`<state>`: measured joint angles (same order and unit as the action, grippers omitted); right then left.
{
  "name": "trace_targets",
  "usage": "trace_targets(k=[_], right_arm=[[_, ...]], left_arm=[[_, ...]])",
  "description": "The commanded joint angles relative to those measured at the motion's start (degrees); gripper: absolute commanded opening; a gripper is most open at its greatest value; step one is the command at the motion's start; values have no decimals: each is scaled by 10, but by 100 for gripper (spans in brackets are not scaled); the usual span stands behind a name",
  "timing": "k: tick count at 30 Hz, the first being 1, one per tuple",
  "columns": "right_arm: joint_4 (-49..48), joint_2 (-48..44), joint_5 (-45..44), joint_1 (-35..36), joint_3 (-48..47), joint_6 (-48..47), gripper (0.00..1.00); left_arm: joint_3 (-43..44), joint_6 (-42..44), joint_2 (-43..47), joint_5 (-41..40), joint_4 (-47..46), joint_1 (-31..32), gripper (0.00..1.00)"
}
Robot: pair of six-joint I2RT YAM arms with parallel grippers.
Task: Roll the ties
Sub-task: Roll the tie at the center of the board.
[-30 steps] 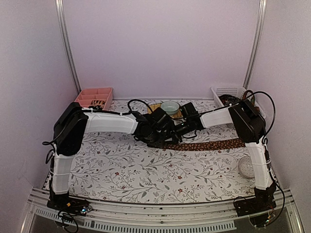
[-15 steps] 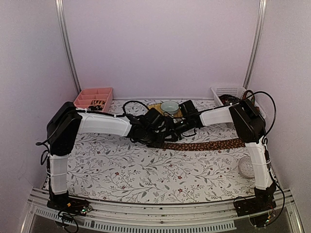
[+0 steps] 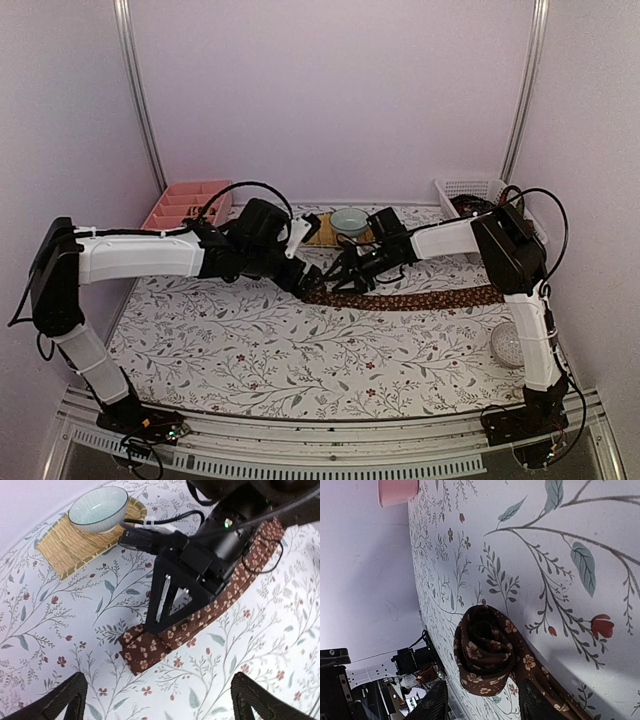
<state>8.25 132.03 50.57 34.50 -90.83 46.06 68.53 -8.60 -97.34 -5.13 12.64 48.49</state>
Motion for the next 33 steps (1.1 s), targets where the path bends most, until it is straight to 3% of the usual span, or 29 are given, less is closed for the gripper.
trace_targets(k=[1,7,15,21,33], right_arm=[[25,-7,-19,6,-15,-20,48],[28,-6,-23,12,-12,-19,48],[15,-21,-10,14,-3,-13,49],[0,-43,1,14,11,-2,49],[-12,-67,22,11,20,5,49]], left_arm=[[-54,201,41,108,-11,-51,100],[-90,393,45,220,-50,-103,100],[23,537,-98,285,50,-132,100],[89,601,-178,350,99,-150,100],[195,659,-285,336,169,-146,94]])
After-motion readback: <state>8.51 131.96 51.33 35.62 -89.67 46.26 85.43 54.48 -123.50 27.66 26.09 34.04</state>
